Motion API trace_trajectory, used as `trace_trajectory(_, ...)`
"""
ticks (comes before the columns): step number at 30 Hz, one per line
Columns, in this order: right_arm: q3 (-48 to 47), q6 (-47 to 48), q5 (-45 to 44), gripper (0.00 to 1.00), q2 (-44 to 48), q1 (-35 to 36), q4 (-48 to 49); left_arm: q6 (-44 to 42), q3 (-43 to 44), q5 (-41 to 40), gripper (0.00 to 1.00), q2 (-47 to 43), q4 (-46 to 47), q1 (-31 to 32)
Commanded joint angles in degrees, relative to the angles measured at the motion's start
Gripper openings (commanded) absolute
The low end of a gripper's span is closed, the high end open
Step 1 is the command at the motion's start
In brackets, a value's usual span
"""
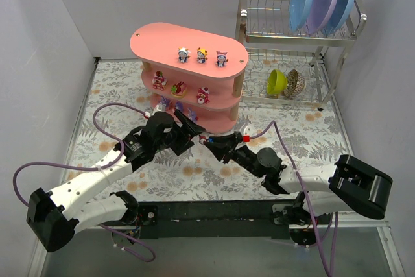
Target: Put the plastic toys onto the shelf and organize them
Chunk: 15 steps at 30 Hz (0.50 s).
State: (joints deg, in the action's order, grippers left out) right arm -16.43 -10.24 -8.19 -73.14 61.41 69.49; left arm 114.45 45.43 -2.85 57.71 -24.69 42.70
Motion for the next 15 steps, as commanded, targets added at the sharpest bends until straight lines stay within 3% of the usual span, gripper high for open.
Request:
trace_trajectory(1,-2.6,1.9,-4.6,0.01,-1.6,1.4,7.8,6.6,0.4,1.7,0.69,0.0,2.2,0.1)
trace_trajectory(6,-3.3,3.3,-5.7,0.01,-3.1,2.6,8.3,7.3,1.2,1.7,0.57,1.1,2.5,0.7)
trace_trajectory(15,-3.5,5.4,-8.2,0.01,-4.6,3.9,9.2,8.3,1.3,0.7,0.45,2.8,3.2,2.7)
